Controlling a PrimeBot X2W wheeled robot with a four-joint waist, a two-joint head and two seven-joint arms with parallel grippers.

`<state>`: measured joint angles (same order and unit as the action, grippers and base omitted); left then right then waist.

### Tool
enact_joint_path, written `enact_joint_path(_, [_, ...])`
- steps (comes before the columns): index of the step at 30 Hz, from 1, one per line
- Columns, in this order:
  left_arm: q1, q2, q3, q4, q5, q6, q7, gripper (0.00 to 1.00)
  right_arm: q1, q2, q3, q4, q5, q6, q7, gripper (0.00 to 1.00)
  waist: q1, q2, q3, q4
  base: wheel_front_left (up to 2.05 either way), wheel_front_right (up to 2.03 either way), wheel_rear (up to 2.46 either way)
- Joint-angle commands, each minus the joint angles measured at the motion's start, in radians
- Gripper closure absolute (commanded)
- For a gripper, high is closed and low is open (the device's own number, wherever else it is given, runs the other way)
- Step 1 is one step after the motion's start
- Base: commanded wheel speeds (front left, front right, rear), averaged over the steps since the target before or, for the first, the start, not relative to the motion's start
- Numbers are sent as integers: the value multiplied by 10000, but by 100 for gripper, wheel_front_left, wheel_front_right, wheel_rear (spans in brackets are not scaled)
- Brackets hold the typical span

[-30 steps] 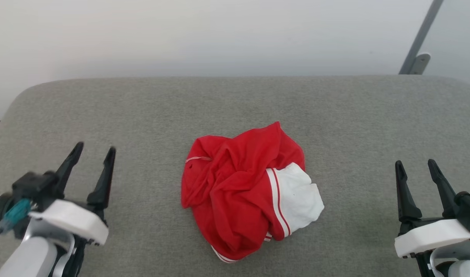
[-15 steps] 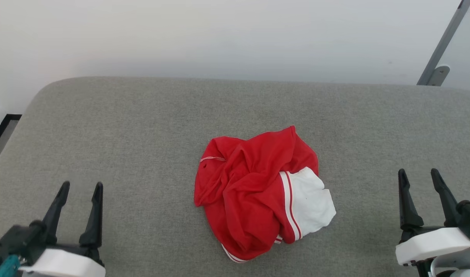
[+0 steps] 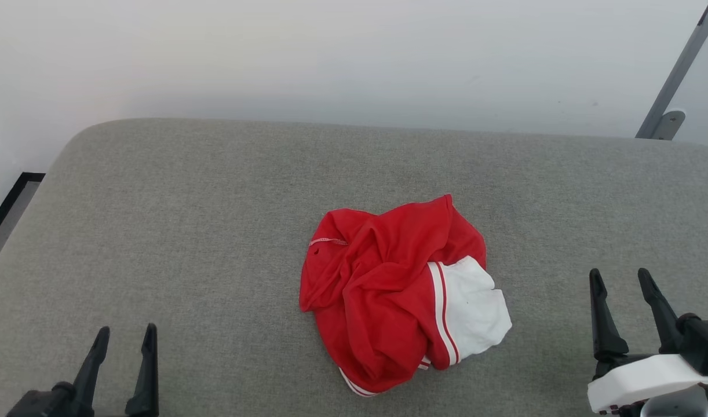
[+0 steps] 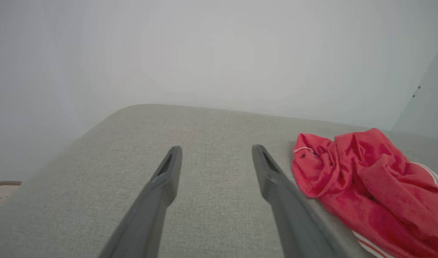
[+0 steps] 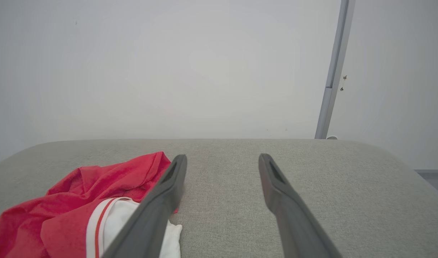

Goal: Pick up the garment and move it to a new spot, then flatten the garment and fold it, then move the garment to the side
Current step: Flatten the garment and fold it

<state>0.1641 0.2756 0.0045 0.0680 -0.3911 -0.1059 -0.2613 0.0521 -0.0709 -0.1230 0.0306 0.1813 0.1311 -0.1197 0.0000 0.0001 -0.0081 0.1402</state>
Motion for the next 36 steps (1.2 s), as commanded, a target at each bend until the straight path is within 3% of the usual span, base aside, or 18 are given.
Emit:
enact_joint_path(1, [90,-96,99,112,158,-83,-54,0,103,29,45,-47,-86,-7,44,0,0,-1,-9,4,0,0,0])
enact_joint_path(9, [-84,-458,370,332,394,-249,-54,0,183,-122,498,-28,82,-7,654,0,0,-1,-22,55,0,0,0])
enact_joint_path(18, [-349,-543,117,123,214,-247,-54,0,-398,-1200,1998,578,867,-7,2698,0,0,-1,302,438,0,0,0])
enact_joint_path(28, [-722,-757,-225,213,72,-249,-55,0,-1866,-2308,3013,2110,1615,-7,4859,0,0,-1,994,1193,0,0,0])
enact_joint_path(36, [-1136,-961,-590,407,-14,-250,-55,0,-2937,-2534,3807,3779,2027,-5,6231,0,0,-1,1482,1801,0,0,0])
